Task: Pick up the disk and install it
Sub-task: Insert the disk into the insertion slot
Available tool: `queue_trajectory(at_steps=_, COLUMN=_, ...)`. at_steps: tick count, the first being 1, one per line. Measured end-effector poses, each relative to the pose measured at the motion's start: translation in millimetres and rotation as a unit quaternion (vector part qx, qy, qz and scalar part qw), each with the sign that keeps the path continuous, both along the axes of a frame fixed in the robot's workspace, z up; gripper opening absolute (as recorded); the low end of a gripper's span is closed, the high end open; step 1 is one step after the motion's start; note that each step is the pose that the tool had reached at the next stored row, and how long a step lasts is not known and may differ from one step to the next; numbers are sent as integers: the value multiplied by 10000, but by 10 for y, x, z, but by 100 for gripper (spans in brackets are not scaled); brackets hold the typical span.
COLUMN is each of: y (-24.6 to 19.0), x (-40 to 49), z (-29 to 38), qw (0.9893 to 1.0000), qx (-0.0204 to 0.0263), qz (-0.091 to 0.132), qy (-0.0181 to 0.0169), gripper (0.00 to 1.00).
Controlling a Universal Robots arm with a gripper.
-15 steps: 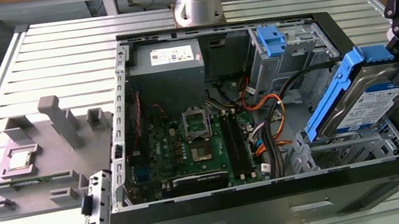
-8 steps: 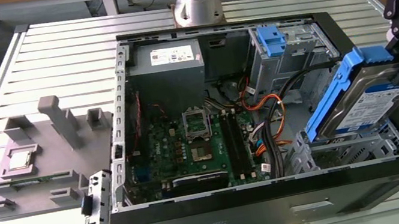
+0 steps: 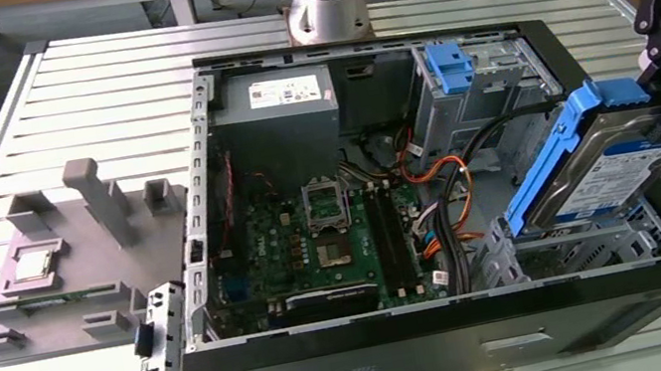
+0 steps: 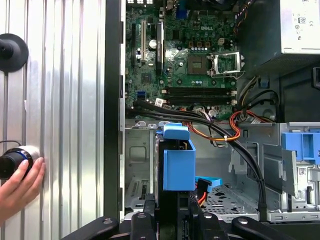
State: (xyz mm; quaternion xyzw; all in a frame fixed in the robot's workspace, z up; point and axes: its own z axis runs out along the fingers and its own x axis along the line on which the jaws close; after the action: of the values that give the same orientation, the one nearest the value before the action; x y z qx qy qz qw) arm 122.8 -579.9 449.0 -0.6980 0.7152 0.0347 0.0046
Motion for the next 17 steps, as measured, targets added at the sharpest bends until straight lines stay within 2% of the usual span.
queue_trajectory(at_steps=3, y=0, x=0, z=-1, qw=10000, qx=13, qz=33, qy=0, gripper=35)
queue_trajectory(at_steps=17, y=-2, x=0, z=-36, qw=10000, qx=14, qz=61, qy=0, gripper=35)
